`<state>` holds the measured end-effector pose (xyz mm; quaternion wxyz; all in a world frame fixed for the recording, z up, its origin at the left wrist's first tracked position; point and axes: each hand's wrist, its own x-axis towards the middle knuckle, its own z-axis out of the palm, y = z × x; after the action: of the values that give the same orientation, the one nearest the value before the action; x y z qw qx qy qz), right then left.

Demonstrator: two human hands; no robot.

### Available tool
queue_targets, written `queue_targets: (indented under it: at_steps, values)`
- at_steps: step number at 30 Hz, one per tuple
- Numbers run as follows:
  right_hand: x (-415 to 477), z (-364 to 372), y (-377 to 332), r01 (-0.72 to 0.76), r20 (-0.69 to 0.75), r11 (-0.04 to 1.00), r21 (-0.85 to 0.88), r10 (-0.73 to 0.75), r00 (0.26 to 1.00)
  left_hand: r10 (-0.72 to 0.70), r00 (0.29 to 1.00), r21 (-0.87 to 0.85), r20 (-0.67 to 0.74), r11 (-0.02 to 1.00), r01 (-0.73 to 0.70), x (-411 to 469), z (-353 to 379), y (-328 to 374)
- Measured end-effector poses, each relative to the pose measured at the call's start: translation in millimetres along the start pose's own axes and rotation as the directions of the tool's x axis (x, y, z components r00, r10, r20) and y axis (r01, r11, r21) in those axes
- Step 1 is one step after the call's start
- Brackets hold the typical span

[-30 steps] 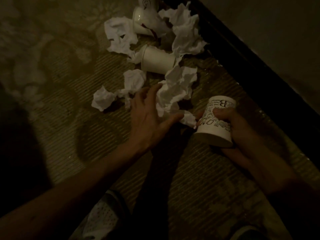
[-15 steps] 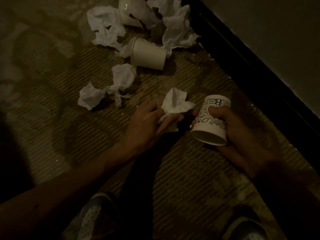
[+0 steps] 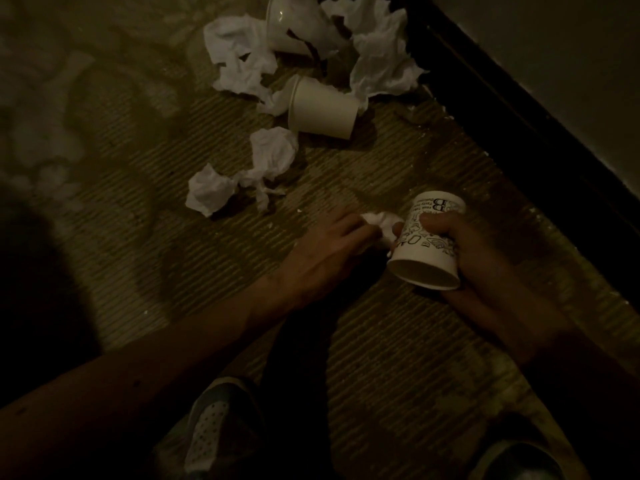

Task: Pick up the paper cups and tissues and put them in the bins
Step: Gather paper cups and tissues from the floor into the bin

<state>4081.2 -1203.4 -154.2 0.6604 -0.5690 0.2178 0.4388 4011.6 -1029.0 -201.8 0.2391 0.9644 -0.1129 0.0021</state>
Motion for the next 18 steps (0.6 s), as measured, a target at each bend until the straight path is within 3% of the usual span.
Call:
queue_targets:
  at_steps: [4, 7, 9, 11, 13, 15, 18]
  values:
    - [1, 8, 4, -0.016, 0.026, 1.0, 0.012, 0.016, 1.0, -0.031, 0.99, -0.03, -0.135, 0.999, 0.027, -17, -6, 2]
    - [3, 18, 7, -0.027, 0.052, 0.999, -0.017, 0.028, 0.998, -0.274, 0.948, -0.091, -0.162, 0.961, 0.262, -35, -20, -1]
    - [4, 25, 6, -0.033, 0.06, 0.999, -0.034, 0.035, 0.998, -0.447, 0.851, -0.182, -0.275, 0.894, 0.41, -47, -34, -16]
    - [5, 34, 5, -0.046, 0.067, 0.998, -0.033, 0.049, 0.997, -0.491, 0.725, -0.174, -0.484, 0.866, 0.47, -56, -51, -40]
    - [7, 41, 5, -0.053, 0.075, 0.997, -0.051, 0.057, 0.996, -0.543, 0.641, -0.124, -0.543, 0.807, 0.578, -59, -63, -67]
    - [8, 47, 5, -0.055, 0.088, 0.996, -0.064, 0.06, 0.994, -0.627, 0.627, -0.101, -0.461, 0.74, 0.665, -61, -64, -88]
    - [9, 55, 6, -0.043, 0.108, 0.996, -0.08, 0.052, 0.993, -0.594, 0.725, 0.033, -0.349, 0.765, 0.643, -66, -60, -103]
